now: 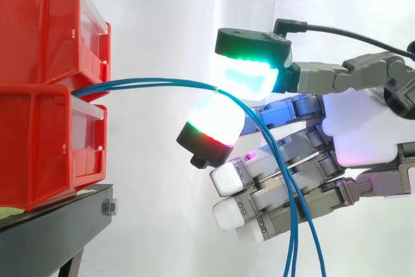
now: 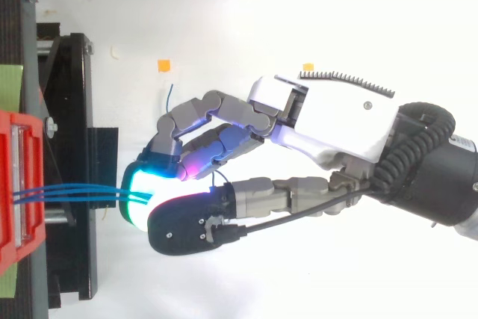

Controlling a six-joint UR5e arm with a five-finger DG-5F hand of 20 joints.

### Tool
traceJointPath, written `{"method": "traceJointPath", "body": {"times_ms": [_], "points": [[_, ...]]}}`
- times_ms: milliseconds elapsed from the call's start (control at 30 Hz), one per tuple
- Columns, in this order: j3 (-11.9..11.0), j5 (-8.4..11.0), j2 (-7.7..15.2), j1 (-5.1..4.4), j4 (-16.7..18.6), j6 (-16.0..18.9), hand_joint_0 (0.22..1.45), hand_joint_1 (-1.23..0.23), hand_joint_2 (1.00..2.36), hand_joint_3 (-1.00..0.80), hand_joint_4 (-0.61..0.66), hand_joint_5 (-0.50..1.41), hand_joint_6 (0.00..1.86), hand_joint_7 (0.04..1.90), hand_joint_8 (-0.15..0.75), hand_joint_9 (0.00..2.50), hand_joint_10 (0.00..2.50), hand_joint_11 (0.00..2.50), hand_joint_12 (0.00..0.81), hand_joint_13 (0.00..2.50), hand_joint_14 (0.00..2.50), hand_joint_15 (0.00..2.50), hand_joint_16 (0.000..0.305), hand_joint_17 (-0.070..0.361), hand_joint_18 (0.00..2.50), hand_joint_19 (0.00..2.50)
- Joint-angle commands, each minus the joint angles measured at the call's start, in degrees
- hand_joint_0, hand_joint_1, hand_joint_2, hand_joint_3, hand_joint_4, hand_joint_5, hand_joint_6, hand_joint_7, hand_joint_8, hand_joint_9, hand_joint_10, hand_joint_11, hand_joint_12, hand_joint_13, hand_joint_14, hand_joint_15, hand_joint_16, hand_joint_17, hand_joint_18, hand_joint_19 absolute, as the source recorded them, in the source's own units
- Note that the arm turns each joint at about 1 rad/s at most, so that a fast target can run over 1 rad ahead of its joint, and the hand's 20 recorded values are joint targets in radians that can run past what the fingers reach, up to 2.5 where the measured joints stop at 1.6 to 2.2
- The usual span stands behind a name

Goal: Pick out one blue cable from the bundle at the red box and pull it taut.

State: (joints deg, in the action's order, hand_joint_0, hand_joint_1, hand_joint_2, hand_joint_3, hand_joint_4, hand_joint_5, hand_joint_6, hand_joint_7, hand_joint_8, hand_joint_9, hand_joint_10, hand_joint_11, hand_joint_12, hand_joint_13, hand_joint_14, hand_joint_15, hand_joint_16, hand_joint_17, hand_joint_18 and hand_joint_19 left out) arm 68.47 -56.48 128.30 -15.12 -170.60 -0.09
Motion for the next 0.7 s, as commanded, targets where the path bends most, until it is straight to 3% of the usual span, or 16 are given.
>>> {"method": "traceJointPath", "body": {"times_ms": [0, 233, 467, 667], "points": [[0.00, -0.03, 0.02, 0.00, 0.00, 0.00, 0.59, -0.69, 1.01, -0.26, 0.13, -0.14, 0.91, 0.98, 0.305, 0.96, 0.01, 0.50, 0.216, 0.77, 0.01, 0.28, 0.018, 0.040, 0.44, 0.41], [0.09, -0.03, 0.02, 0.00, 0.00, 0.00, 0.60, -0.72, 1.01, -0.31, 0.15, -0.14, 0.91, 0.96, 0.301, 0.96, 0.01, 0.49, 0.213, 0.77, 0.01, 0.28, 0.018, 0.040, 0.45, 0.41], [-0.09, -0.03, 0.02, 0.00, 0.00, 0.09, 0.57, -0.64, 1.00, -0.48, 0.16, -0.14, 0.91, 0.93, 0.303, 0.98, 0.01, 0.50, 0.212, 0.77, 0.01, 0.28, 0.018, 0.041, 0.45, 0.41], [0.00, 0.06, 0.02, -0.08, -0.70, 0.53, 0.54, -0.61, 1.00, -0.50, 0.17, -0.14, 0.89, 0.93, 0.305, 0.97, 0.01, 0.50, 0.222, 0.76, 0.01, 0.28, 0.019, 0.044, 0.43, 0.42]]}}
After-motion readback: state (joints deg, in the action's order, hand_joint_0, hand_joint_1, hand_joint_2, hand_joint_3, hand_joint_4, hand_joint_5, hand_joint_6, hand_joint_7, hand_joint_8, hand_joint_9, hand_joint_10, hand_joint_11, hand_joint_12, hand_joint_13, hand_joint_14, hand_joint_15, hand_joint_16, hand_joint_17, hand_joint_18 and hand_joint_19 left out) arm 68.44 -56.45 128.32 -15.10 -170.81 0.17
